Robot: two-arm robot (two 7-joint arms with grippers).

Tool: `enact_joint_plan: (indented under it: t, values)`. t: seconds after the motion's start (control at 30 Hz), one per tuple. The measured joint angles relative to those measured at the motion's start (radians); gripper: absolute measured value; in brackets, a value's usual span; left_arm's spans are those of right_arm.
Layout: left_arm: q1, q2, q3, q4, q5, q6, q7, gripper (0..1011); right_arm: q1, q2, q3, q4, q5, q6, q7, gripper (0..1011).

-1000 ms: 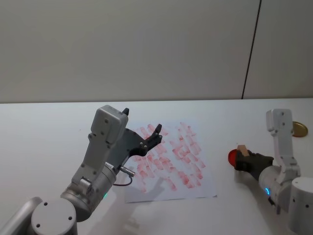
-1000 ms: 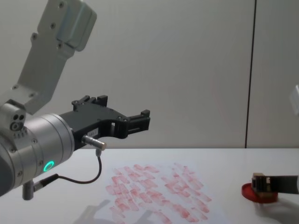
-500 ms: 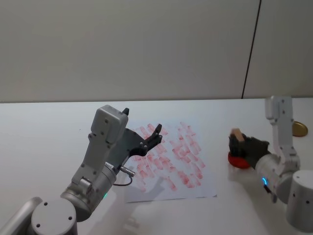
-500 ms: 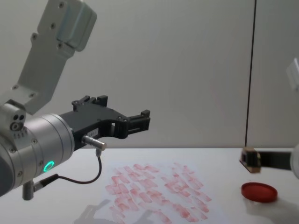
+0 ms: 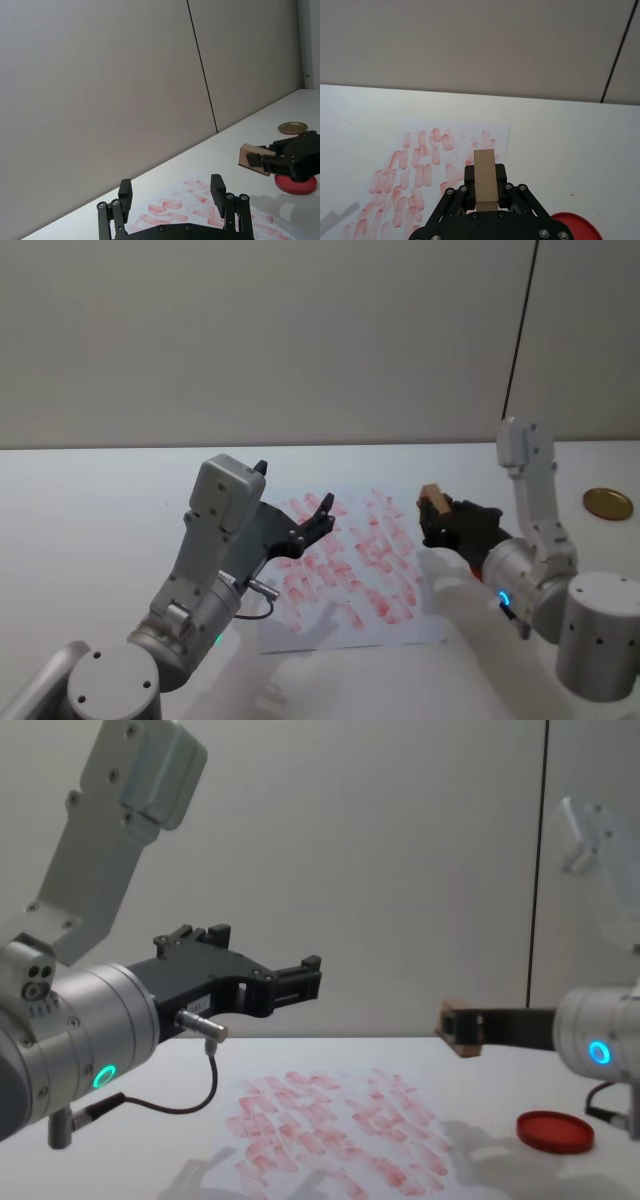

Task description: Use the one hand to pick up the stamp and affix it onto the A4 paper.

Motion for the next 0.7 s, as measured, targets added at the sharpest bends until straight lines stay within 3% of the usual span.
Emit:
enact_joint_plan:
  t: [0.37, 0.7]
  values:
    - [0.0, 0.0, 0.0, 0.0, 0.0, 0.0, 0.0, 993, 0.022, -0.032, -0.025, 0.057, -0.007, 0.072, 0.012, 220]
    - [0.0, 0.0, 0.0, 0.0, 0.0, 0.0, 0.0, 993, 0.039, -0.053, -0.034, 0.112, -0.025, 0.119, -0.025, 220]
